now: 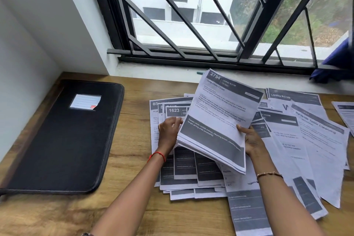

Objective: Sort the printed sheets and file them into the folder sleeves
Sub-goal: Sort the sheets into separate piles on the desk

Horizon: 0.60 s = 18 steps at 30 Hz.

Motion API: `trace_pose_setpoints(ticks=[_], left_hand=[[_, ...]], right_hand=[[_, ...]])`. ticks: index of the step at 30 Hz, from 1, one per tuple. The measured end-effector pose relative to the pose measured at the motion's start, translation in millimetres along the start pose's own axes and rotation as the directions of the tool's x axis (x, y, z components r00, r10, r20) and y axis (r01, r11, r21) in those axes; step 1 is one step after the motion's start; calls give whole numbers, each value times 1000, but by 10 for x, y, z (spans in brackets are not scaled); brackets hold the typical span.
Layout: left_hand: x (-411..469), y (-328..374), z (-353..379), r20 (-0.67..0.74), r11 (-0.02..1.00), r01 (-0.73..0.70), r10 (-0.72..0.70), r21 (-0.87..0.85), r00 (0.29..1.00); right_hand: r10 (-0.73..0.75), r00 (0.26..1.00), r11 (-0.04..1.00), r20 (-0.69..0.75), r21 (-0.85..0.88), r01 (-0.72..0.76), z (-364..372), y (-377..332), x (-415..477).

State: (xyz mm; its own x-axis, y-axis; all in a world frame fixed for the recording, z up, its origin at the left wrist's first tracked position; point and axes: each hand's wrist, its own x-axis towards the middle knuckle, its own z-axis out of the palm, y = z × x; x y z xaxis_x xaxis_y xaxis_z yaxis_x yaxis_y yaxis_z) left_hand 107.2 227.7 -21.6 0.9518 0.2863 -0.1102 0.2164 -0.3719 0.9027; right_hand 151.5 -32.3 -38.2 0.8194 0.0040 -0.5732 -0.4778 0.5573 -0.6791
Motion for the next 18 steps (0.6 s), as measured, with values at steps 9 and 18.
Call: trace_pose_setpoints(ticks=[9, 18], left_hand=[[102, 5, 81, -133, 936, 223, -192, 274, 972], [169, 8, -5, -75, 944, 282, -273, 171, 959]], right_hand=[[-7, 1000, 1000, 9, 13, 7, 14, -5, -21], [0, 1000, 999, 6, 40, 0, 13, -12, -29]])
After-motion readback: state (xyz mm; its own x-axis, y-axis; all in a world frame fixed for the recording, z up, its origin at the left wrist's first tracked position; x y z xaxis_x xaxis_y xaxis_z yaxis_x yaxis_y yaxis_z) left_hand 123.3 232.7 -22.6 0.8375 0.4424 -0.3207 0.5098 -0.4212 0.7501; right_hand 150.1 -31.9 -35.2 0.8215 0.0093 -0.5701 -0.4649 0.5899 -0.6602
